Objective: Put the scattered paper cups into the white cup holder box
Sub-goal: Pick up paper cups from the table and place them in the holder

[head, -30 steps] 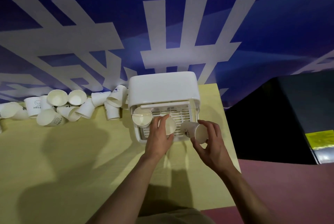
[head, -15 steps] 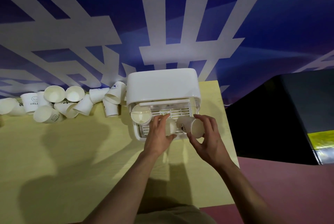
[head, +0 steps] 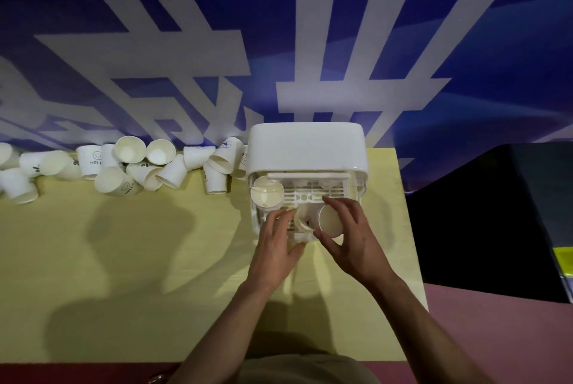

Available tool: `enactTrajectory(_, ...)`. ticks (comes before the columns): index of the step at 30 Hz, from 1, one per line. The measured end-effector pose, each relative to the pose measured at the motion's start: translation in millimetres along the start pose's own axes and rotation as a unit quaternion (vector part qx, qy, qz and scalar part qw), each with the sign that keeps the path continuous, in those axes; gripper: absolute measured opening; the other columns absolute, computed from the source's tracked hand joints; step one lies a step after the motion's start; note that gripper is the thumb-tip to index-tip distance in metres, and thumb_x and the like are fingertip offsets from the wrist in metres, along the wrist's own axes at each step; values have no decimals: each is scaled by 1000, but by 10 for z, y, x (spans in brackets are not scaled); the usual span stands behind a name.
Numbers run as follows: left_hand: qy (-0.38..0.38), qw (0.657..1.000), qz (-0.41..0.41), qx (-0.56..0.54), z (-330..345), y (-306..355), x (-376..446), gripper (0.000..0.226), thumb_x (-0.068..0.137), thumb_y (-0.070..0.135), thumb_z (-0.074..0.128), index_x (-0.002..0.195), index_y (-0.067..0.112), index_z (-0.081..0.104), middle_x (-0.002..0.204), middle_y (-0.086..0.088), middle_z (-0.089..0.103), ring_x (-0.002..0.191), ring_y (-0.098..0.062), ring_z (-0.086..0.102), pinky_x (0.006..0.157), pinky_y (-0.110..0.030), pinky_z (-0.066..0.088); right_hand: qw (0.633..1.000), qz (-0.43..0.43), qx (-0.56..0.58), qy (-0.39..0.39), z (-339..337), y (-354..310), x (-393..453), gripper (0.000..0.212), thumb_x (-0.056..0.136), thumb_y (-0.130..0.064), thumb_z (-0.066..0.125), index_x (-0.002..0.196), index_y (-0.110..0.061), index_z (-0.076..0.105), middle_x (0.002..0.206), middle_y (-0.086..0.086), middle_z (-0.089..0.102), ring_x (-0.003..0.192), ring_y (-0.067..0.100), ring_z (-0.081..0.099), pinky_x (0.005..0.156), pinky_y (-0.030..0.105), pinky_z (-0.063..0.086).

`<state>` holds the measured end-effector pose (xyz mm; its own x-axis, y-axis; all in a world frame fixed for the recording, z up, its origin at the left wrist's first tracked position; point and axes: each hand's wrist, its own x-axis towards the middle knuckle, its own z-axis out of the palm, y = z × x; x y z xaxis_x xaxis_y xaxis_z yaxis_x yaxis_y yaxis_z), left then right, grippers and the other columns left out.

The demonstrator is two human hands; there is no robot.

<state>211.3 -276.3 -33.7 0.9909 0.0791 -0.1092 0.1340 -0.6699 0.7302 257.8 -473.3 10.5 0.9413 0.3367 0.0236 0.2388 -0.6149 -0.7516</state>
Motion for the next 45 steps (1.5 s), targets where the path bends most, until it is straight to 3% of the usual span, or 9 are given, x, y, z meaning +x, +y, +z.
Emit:
enactTrajectory(6, -5, 999, -25, -22, -208, -115, -254, 63, 88, 40, 68, 145, 37, 42, 140, 13, 36, 130, -11, 45, 102, -39, 51, 991, 5, -114, -64, 313, 140, 217, 71, 90, -46, 75, 152, -29, 46, 139, 4, 50, 123, 28, 53, 93, 41, 55)
enactTrajectory(13, 19, 998, -62, -28, -463, -420, -341, 70, 85, 23, 79, 144, 35, 43, 128, 15, 39, 118, -9, 51, 99, -41, 53, 979, 35, -157, -127, 591, 331, 374, 74, 86, -43, 79, 152, -25, 49, 148, 10, 52, 129, 37, 54, 103, 46, 51)
enactTrajectory(17, 42, 996, -71, -36, -631, -558, -338, 67, 84, 22, 81, 141, 32, 47, 126, 21, 38, 119, -8, 50, 98, -42, 54, 978, 44, -164, -124, 623, 308, 356, 79, 86, -46, 79, 155, -27, 44, 151, 11, 50, 130, 37, 53, 105, 48, 50)
enactTrajectory(21, 63, 993, -89, -36, -854, -779, -268, 66, 86, 27, 79, 142, 30, 47, 128, 20, 37, 121, -11, 50, 99, -43, 53, 983, 37, -170, -64, 566, 150, 239, 81, 84, -46, 80, 153, -20, 46, 148, 15, 51, 131, 38, 47, 107, 53, 46)
enactTrajectory(25, 93, 987, -123, -32, -1151, -1011, -35, 62, 86, 27, 79, 141, 25, 49, 126, 11, 39, 101, -9, 50, 94, -42, 53, 987, 2, -160, -13, 555, -193, 82, 68, 91, -43, 72, 149, -16, 49, 143, 9, 52, 129, 32, 46, 104, 47, 48)
enactTrajectory(29, 113, 982, -147, -24, -1370, -1216, 316, 62, 86, 29, 79, 140, 20, 49, 134, -2, 41, 96, -11, 49, 97, -39, 51, 990, -19, -142, 10, 649, -680, 36, 58, 94, -39, 72, 145, -18, 54, 142, 4, 52, 129, 27, 46, 104, 37, 46)
enactTrajectory(36, 82, 982, -171, -1, -1379, -1561, 994, 76, 81, 36, 81, 142, 17, 41, 141, -10, 36, 131, -33, 43, 107, -46, 45, 992, -35, -123, -1, 883, -1281, 351, 52, 96, -34, 72, 143, -21, 55, 142, -1, 50, 127, 21, 47, 106, 13, 30)
enactTrajectory(41, 58, 983, -175, -4, -1252, -1647, 1284, 76, 84, 37, 77, 146, 24, 34, 144, -10, 33, 130, -33, 43, 103, -46, 46, 992, -43, -122, 1, 1035, -1471, 602, 51, 96, -34, 72, 142, -20, 56, 141, -1, 51, 127, 21, 49, 106, 28, 43)
enactTrajectory(45, 39, 991, -127, -30, -1231, -1737, 1342, 68, 89, 42, 71, 145, 21, 38, 140, -15, 38, 118, -30, 50, 95, -40, 48, 990, -53, -133, -8, 1130, -1669, 863, 53, 94, -31, 74, 142, -19, 55, 141, 1, 49, 126, 21, 49, 107, 18, 35)
